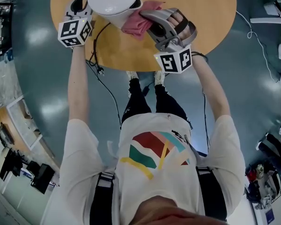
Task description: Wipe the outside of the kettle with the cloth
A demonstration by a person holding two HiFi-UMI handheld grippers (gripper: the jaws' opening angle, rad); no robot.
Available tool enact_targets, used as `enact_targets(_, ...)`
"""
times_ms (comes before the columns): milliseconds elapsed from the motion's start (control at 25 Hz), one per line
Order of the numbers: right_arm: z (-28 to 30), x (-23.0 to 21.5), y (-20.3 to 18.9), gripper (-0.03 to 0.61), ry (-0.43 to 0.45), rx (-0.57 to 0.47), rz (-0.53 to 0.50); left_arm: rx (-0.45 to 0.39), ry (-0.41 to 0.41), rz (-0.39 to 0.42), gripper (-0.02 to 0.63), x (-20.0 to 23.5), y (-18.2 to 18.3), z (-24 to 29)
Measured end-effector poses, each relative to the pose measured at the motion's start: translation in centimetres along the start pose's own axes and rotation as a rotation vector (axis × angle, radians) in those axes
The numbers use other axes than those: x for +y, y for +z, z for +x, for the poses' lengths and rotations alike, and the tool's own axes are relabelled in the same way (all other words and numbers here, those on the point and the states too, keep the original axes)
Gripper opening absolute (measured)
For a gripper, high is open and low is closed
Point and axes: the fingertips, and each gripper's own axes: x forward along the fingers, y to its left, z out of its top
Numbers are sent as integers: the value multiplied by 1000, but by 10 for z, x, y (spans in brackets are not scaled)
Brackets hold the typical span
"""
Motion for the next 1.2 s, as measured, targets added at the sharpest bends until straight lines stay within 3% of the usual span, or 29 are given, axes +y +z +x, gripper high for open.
enact_targets(680,16,115,-62,48,330,79,-16,-51,-21,21,158,2,3,2)
enact_targets(1200,21,146,-76,48,462,138,-41,-68,-21,4,158,1,1,4)
